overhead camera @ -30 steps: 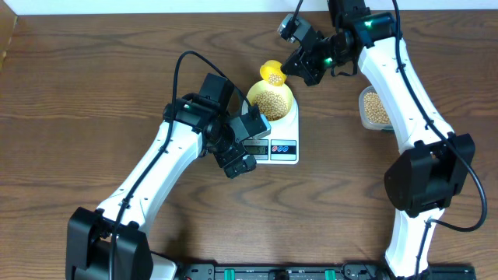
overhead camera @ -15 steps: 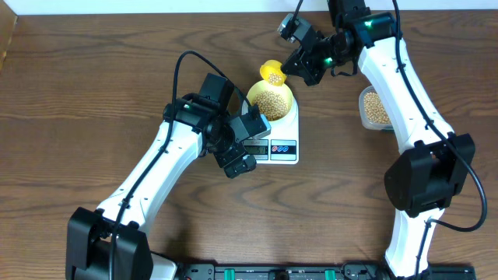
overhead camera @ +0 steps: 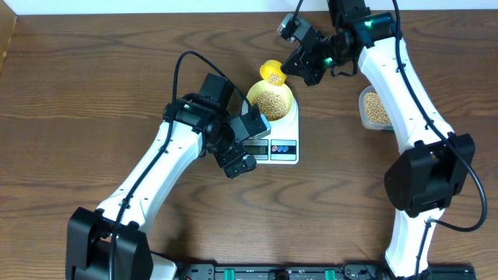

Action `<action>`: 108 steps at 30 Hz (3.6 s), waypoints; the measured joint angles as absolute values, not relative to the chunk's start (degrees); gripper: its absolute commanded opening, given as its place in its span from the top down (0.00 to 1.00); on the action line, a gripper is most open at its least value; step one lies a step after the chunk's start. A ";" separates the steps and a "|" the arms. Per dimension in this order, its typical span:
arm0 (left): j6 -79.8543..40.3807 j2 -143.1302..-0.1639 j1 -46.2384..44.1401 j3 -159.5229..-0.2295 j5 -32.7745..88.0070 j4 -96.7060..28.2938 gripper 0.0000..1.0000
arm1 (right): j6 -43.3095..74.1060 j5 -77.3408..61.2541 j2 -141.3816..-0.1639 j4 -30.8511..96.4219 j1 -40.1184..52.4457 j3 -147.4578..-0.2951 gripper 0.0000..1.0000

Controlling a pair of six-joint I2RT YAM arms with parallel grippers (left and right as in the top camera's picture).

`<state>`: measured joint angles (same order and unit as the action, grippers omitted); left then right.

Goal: Scoop item into bowl and weigh 50g on scale
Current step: 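Tilt the scoop over the yellow bowl to pour soybeans in, then swing the empty scoop right back to the soybean tub, then push the scoop into the soybeans in the tub with the right gripper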

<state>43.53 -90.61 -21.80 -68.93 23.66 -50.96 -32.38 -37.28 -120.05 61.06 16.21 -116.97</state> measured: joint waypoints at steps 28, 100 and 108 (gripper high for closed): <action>43.53 -90.61 -21.80 -68.93 23.66 -50.96 0.02 | -29.89 -40.93 -120.05 60.27 14.46 -116.97 0.99; 43.53 -90.61 -21.80 -68.93 23.66 -50.94 0.02 | 5.15 -36.64 -120.05 70.85 -12.21 -117.08 0.99; 43.53 -90.61 -21.80 -68.93 23.66 -50.96 0.02 | 4.91 -29.52 -120.05 77.45 -12.38 -117.08 0.99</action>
